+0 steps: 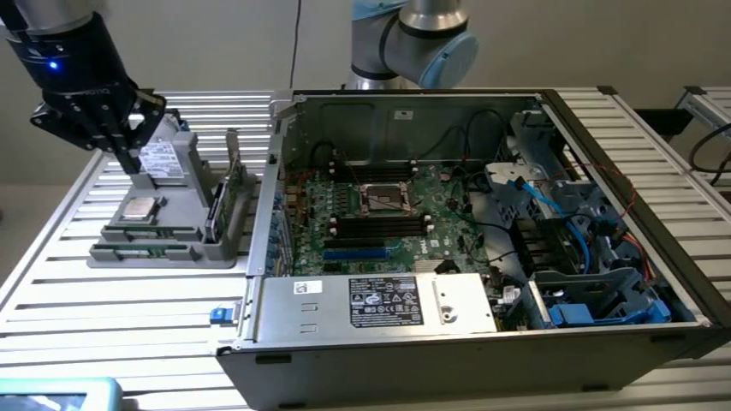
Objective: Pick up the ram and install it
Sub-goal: 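Pick up the ram and move it above insertion slot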
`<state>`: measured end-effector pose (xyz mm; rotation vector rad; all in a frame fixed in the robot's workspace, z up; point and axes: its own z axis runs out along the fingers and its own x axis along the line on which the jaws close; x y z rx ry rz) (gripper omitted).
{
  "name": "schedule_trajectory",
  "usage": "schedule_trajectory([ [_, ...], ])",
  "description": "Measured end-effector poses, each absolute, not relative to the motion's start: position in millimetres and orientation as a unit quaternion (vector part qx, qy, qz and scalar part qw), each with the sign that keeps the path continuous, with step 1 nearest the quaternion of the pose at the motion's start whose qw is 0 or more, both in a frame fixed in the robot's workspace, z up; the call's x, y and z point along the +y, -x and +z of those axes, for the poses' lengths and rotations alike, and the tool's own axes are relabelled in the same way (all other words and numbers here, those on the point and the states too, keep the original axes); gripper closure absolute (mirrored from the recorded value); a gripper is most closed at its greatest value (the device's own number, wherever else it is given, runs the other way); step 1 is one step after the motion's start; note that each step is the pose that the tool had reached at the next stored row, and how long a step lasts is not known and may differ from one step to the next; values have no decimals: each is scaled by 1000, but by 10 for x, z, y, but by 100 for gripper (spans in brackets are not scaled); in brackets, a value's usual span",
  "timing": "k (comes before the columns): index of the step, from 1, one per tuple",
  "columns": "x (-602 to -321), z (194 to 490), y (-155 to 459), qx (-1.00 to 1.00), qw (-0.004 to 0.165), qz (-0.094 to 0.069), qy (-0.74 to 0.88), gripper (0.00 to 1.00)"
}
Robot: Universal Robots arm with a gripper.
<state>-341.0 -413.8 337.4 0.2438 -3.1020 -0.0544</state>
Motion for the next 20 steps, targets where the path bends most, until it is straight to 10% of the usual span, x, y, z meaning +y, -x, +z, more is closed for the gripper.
schedule_trajectory([
  [20,-4138,3315,3410,-966,15,-18,-257,89],
])
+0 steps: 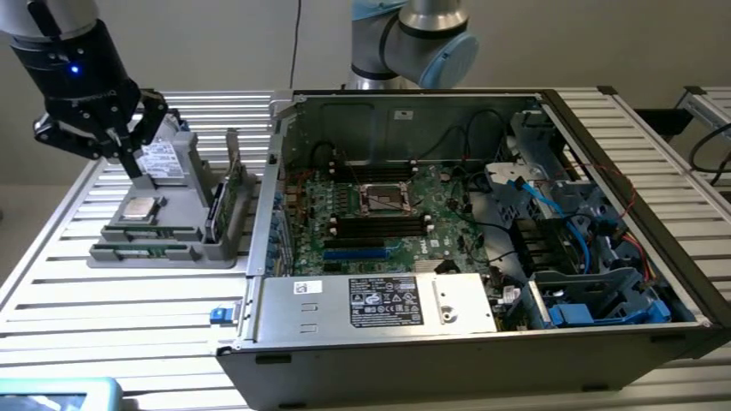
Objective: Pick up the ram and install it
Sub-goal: 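Pick up the ram and move it above insertion slot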
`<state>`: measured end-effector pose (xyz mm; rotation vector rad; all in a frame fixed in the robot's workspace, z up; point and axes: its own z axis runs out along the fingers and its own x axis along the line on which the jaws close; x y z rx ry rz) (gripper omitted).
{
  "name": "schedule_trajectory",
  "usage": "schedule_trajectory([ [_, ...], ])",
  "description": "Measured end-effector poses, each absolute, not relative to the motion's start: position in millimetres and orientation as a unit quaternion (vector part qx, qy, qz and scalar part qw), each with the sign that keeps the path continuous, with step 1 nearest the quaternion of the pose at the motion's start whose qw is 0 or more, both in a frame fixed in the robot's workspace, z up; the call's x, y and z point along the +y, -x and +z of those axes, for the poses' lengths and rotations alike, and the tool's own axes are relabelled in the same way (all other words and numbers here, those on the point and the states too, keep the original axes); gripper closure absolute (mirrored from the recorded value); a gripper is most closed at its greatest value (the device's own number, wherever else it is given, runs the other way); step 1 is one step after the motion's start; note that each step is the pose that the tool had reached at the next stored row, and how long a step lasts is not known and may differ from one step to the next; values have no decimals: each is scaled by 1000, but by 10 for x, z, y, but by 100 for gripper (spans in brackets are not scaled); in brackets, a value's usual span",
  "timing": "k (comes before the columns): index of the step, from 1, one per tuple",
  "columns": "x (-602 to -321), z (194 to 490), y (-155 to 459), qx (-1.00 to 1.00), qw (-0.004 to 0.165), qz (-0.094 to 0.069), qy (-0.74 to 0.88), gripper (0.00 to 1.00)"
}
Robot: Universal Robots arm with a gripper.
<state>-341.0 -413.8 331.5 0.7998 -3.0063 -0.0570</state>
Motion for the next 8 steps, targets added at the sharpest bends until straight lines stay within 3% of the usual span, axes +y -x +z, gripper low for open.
schedule_trajectory([
  [8,-4139,3298,3411,-945,16,-18,-327,89],
])
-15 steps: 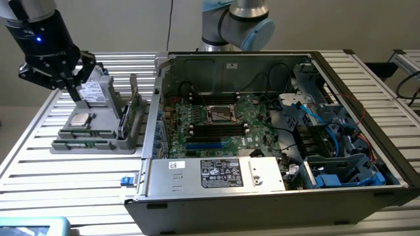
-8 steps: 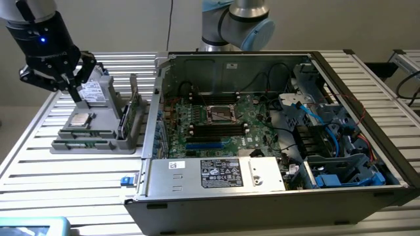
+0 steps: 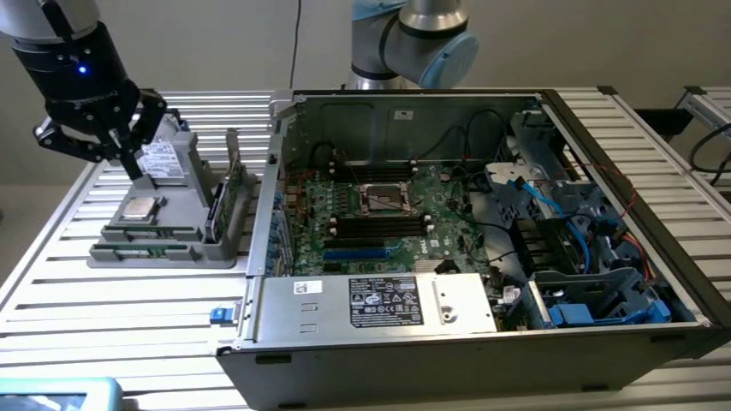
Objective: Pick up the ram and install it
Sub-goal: 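Pick up the ram and move it above insertion slot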
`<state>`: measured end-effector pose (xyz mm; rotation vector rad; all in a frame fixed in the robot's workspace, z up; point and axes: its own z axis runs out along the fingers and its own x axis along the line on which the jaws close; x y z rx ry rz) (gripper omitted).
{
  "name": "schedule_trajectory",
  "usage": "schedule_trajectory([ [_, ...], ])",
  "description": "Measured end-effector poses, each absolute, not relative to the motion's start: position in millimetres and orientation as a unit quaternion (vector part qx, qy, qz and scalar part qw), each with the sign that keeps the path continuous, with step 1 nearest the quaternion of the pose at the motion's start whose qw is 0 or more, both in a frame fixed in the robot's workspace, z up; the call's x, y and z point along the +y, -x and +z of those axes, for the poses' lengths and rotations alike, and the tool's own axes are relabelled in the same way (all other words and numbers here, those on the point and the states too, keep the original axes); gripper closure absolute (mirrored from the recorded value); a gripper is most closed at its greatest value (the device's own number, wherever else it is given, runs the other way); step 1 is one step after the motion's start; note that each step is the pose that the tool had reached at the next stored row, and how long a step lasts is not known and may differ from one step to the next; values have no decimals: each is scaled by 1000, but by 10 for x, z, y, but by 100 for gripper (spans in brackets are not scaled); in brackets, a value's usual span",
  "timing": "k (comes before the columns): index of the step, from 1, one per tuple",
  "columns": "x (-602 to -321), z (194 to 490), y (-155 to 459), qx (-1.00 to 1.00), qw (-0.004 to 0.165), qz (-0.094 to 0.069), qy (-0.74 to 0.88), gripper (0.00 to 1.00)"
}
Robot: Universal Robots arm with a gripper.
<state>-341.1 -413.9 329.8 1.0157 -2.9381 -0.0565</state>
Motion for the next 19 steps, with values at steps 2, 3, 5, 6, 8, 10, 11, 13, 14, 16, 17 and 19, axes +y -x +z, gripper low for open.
schedule_trajectory([
  [2,-4139,3296,3411,-939,17,-18,-344,89],
  [3,-4139,3295,3411,-936,17,-18,-352,89],
  [5,-4139,3293,3412,-929,17,-17,-369,89],
  [6,-4139,3292,3411,-926,17,-17,-378,89],
  [8,-4139,3289,3412,-919,17,-17,-394,89],
  [10,-4139,3288,3412,-911,18,-17,-411,89],
  [11,-4139,3287,3412,-907,18,-16,-420,89],
  [13,-4139,3285,3412,-900,18,-16,-436,89],
  [14,-4139,3284,3412,-896,18,-16,-444,89],
  [16,-4139,3284,3412,-887,19,-16,-460,89],
  [17,-4138,3283,3412,-883,19,-16,-468,89],
  [19,-4139,3283,3412,-875,19,-15,-484,89],
])
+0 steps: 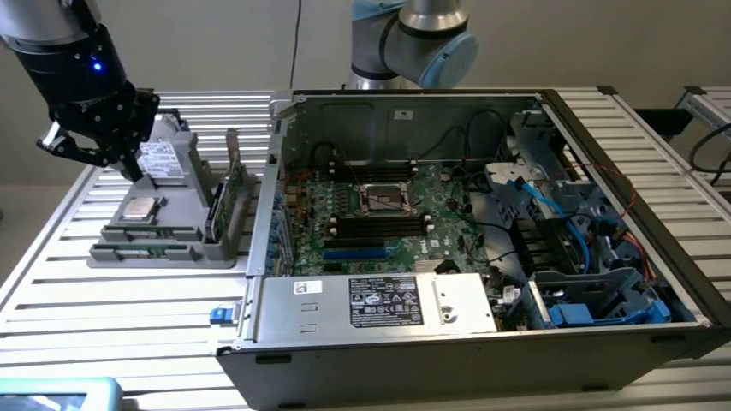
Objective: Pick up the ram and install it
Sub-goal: 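Pick up the ram and move it above insertion slot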
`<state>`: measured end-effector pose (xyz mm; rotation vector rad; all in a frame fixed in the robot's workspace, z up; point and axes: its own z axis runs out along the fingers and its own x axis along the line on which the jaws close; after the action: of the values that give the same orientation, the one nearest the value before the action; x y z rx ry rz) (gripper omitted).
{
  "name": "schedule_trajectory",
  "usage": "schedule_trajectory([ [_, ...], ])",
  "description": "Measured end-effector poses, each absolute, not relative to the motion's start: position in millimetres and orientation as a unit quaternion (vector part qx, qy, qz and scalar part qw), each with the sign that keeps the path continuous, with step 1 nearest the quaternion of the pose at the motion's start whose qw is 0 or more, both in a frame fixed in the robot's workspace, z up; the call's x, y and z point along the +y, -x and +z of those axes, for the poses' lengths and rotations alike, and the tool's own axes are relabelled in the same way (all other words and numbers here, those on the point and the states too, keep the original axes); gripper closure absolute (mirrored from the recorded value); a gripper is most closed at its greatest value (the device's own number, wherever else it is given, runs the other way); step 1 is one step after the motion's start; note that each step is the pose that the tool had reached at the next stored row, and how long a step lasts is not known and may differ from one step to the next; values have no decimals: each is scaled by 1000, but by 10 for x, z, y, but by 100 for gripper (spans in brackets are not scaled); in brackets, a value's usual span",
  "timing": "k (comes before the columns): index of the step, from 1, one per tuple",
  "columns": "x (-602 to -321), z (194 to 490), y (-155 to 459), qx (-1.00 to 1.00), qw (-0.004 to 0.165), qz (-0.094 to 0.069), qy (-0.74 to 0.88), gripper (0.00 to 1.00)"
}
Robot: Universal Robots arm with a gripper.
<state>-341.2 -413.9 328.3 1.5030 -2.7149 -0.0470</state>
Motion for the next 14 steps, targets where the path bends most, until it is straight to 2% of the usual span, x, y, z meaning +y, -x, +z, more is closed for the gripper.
schedule_trajectory([
  [14,-4139,3276,3412,-806,21,-13,-591,89],
])
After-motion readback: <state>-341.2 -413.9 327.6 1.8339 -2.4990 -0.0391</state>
